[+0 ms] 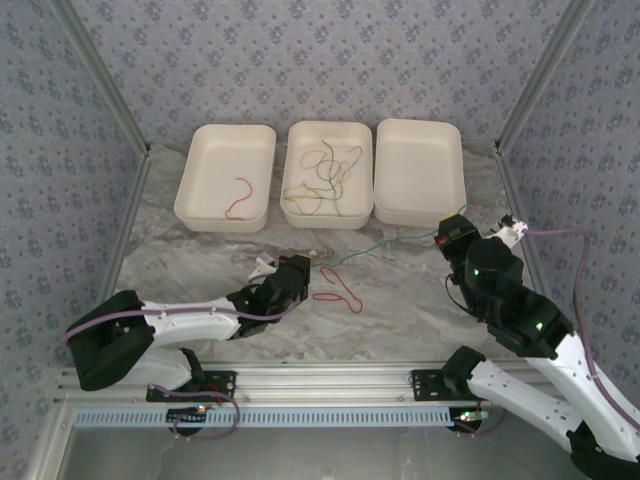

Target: Untangle the cables

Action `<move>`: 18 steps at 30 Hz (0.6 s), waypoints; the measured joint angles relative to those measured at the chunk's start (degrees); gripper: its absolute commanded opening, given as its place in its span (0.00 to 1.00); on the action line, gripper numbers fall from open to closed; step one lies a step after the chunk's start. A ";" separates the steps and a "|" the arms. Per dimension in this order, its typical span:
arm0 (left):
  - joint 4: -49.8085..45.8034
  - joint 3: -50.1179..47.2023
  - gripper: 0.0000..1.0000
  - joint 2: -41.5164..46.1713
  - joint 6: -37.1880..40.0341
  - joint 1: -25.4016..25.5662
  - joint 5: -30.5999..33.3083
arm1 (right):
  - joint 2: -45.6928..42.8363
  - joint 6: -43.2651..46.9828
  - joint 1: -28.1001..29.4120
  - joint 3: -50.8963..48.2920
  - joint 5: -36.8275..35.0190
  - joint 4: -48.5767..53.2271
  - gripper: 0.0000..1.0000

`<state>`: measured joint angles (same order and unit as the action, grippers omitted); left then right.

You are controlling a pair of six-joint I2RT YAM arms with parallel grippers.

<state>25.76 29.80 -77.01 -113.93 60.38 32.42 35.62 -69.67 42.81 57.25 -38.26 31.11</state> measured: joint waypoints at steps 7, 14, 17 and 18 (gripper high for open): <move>-2.45 1.40 0.79 0.09 2.27 -0.57 -2.21 | 3.72 5.33 -3.91 1.16 0.52 -2.38 0.00; -17.33 8.76 0.91 5.73 10.05 -2.54 -7.23 | 8.55 15.41 -27.36 1.05 8.15 -16.50 0.00; -22.01 8.83 0.88 11.61 13.14 -2.51 -7.58 | 12.85 15.19 -37.24 -0.59 11.76 -26.34 0.00; -23.39 8.83 0.88 13.25 14.10 -2.47 -7.58 | 15.08 14.99 -39.26 -1.05 12.39 -29.62 0.00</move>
<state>2.37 38.63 -63.77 -99.83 57.91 24.84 50.70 -54.68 3.55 56.21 -25.87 1.50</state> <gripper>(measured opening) 0.888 0.058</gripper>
